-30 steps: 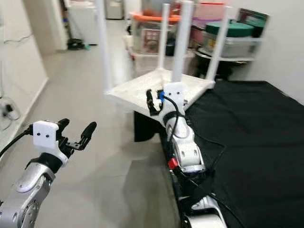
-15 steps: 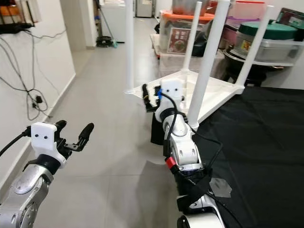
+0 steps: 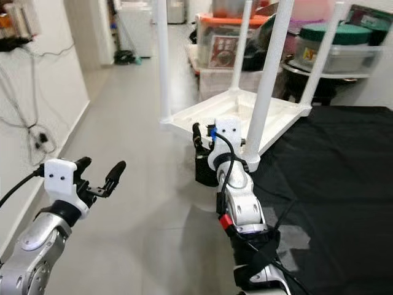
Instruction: Building children table
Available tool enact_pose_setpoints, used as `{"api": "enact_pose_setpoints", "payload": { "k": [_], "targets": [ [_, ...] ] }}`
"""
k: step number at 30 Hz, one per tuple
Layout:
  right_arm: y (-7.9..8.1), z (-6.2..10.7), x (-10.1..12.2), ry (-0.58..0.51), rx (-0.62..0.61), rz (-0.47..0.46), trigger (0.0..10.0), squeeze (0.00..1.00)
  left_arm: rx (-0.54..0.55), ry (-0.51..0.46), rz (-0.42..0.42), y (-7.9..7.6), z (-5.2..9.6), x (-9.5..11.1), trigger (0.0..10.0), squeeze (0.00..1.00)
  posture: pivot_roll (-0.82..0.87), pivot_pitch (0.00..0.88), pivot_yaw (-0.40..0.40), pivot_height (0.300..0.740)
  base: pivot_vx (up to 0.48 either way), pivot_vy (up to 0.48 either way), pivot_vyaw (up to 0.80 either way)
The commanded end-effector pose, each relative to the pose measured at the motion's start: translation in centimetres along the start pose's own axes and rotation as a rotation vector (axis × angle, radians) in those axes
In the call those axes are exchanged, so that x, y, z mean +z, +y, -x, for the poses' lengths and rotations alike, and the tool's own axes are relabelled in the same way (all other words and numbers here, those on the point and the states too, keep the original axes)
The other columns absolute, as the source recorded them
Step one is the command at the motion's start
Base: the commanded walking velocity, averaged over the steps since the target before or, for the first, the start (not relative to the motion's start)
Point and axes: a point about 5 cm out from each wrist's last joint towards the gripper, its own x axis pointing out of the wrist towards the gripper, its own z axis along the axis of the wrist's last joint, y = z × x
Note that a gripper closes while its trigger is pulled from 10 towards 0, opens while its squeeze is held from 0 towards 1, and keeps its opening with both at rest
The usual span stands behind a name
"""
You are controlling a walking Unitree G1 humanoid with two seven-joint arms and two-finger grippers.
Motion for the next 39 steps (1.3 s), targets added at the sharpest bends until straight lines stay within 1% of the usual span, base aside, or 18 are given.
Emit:
{"api": "enact_pose_setpoints", "payload": {
  "k": [1, 3, 4, 6, 8, 11, 13, 14, 15, 21, 23, 25, 35, 39],
  "targets": [
    [-0.7, 0.5, -0.9, 0.045, -0.029, 0.010, 10.0, 0.00, -0.013, 0.016, 0.005, -0.1, -0.1, -0.2, 10.0, 0.00, 0.09, 0.000, -0.059, 0.740, 0.000, 0.480, 0.00],
    [-1.0, 0.6, -1.0, 0.043, -0.039, 0.003, 10.0, 0.00, -0.012, 0.013, 0.001, 0.0, -0.1, -0.2, 10.0, 0.00, 0.09, 0.000, -0.058, 0.740, 0.000, 0.480, -0.40],
    [-1.2, 0.7, -0.9, 0.037, -0.050, 0.020, 10.0, 0.00, -0.004, 0.009, 0.000, 0.1, -0.1, -0.1, 10.0, 0.00, 0.09, 0.000, -0.057, 0.740, 0.000, 0.428, -0.48],
    [-1.4, 0.8, -0.9, 0.029, -0.061, 0.040, 10.0, 0.00, -0.004, -0.011, -0.010, 0.2, -0.2, 0.1, 10.0, 0.00, 0.09, 0.000, -0.057, 0.740, 0.000, 0.000, 0.00],
    [-1.5, 0.8, -1.0, 0.034, -0.076, 0.033, 10.0, 0.00, -0.001, -0.014, -0.030, 0.2, -0.3, 0.1, 10.0, 0.00, 0.08, 0.000, -0.056, 0.740, 0.000, 0.000, 0.00],
    [-1.7, 0.9, -0.8, 0.022, -0.100, 0.048, 10.0, 0.00, -0.005, -0.011, -0.025, 0.1, -0.4, 0.1, 10.0, 0.00, 0.09, 0.000, -0.055, 0.740, 0.000, 0.000, 0.00],
    [-1.8, 0.9, -1.0, 0.032, -0.124, 0.039, 10.0, 0.00, -0.014, -0.014, -0.022, 0.1, -0.4, 0.1, 10.0, 0.00, 0.08, 0.000, -0.052, 0.740, 0.000, 0.000, 0.00],
    [-1.9, 0.9, -1.1, 0.037, -0.134, 0.017, 10.0, 0.00, -0.015, -0.016, -0.020, 0.1, -0.5, 0.2, 10.0, 0.00, 0.09, 0.000, -0.054, 0.740, 0.000, 0.000, -0.80],
    [-1.9, 0.9, -1.1, 0.037, -0.134, 0.017, 10.0, 0.00, -0.015, -0.016, -0.020, 0.1, -0.5, 0.2, 10.0, 0.00, 0.09, 0.000, -0.054, 0.740, 0.000, 0.000, -0.80],
    [-2.3, 1.2, -1.2, 0.032, -0.172, 0.034, 10.0, 0.00, -0.011, -0.025, -0.010, 0.3, -0.4, 0.3, 10.0, 0.00, 0.09, 0.000, -0.055, 0.740, 0.464, 0.000, -0.71],
    [-2.2, 1.3, -1.1, 0.022, -0.173, 0.067, 10.0, 0.00, -0.015, -0.026, -0.009, 0.3, -0.4, 0.3, 10.0, 0.00, 0.09, 0.000, -0.055, 0.740, 0.480, 0.000, 0.00],
    [-2.2, 1.3, -1.0, 0.020, -0.174, 0.074, 10.0, 0.00, -0.017, -0.026, -0.009, 0.2, -0.4, 0.3, 10.0, 0.00, 0.09, 0.000, -0.056, 0.740, 0.480, 0.000, 0.00],
    [-2.2, 1.2, -0.9, 0.011, -0.153, 0.068, 10.0, 0.00, -0.019, -0.029, -0.010, 0.0, -0.3, 0.2, 10.0, 0.00, 0.08, 0.000, -0.060, 0.740, 0.470, 0.000, 0.00],
    [-2.5, 1.2, -0.8, 0.007, -0.162, 0.074, 10.0, 0.00, -0.006, -0.027, -0.005, 0.0, -0.4, 0.2, 10.0, 0.00, 0.08, 0.000, -0.063, 0.740, 0.000, 0.000, 0.00]
  ]
}}
